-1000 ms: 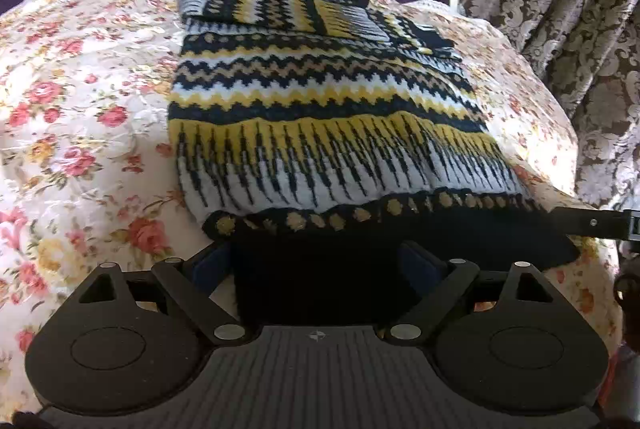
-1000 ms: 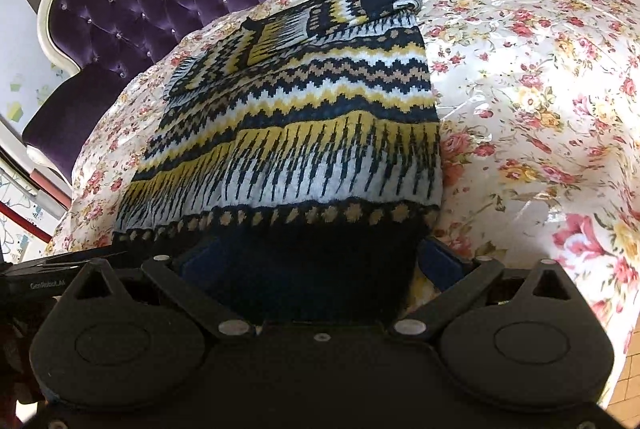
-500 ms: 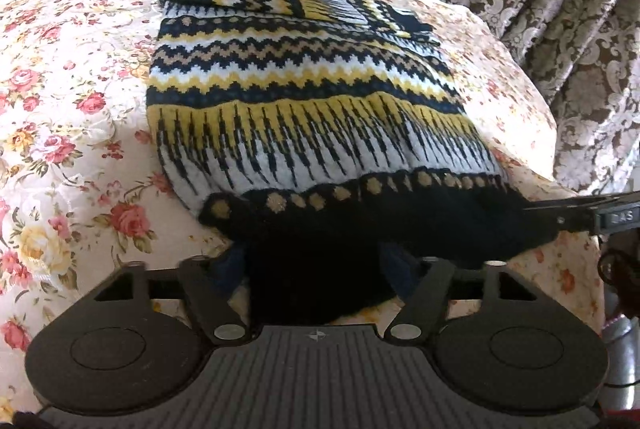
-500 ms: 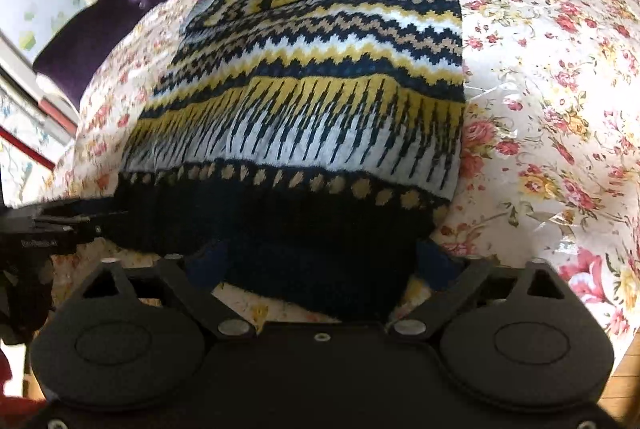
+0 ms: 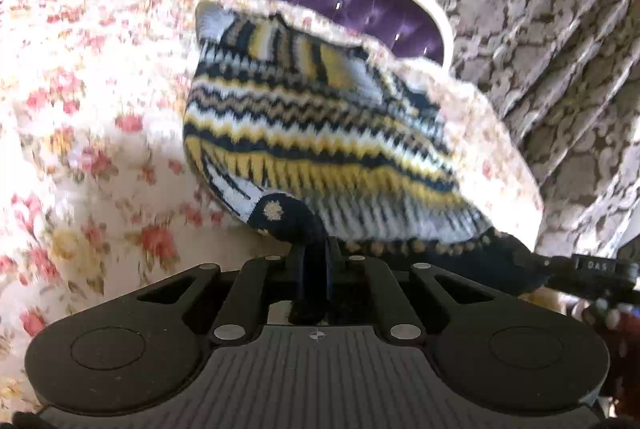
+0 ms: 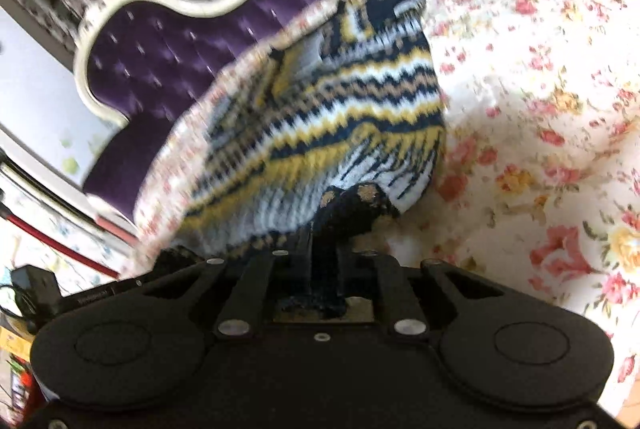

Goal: Fold small clothes

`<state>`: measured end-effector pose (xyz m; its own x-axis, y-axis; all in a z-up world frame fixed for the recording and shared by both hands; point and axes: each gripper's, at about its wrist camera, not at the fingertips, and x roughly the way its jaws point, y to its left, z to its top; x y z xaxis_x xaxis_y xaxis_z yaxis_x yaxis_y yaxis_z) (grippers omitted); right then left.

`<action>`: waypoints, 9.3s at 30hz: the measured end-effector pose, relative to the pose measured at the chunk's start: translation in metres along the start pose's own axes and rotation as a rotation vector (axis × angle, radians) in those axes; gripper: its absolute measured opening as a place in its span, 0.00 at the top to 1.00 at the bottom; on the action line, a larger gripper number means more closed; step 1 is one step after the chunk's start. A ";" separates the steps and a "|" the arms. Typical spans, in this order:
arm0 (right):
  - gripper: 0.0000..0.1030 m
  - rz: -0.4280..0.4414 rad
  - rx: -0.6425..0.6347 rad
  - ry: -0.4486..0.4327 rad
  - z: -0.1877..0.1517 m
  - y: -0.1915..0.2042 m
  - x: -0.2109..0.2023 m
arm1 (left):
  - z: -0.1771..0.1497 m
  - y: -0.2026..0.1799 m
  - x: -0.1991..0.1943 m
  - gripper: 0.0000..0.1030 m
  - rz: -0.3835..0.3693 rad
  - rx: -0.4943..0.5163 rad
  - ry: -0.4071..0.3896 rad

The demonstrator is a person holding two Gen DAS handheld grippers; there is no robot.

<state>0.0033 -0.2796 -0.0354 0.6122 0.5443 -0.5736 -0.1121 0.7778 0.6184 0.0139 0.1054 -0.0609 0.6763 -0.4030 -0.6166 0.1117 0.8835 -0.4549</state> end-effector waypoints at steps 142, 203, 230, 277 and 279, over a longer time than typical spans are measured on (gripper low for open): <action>0.00 -0.062 0.115 -0.168 0.188 -0.078 0.182 | 0.137 0.017 0.199 0.00 0.444 0.178 0.022; 0.00 0.078 0.281 -0.159 0.190 -0.096 0.179 | 0.121 -0.063 0.229 0.00 0.411 0.223 0.028; 0.00 0.054 0.208 -0.113 0.194 -0.089 0.185 | 0.194 -0.068 0.291 0.01 0.439 0.218 0.131; 0.72 -0.203 -0.200 -0.121 0.217 0.050 0.191 | 0.170 0.063 0.115 0.07 0.316 0.017 0.008; 0.72 -0.192 -0.245 -0.112 0.218 0.075 0.199 | 0.167 0.067 0.110 0.07 0.303 0.008 0.003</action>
<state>0.2870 -0.1816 0.0143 0.7215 0.3527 -0.5959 -0.1626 0.9228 0.3494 0.2173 0.1601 -0.0518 0.6778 -0.1215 -0.7251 -0.0892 0.9654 -0.2452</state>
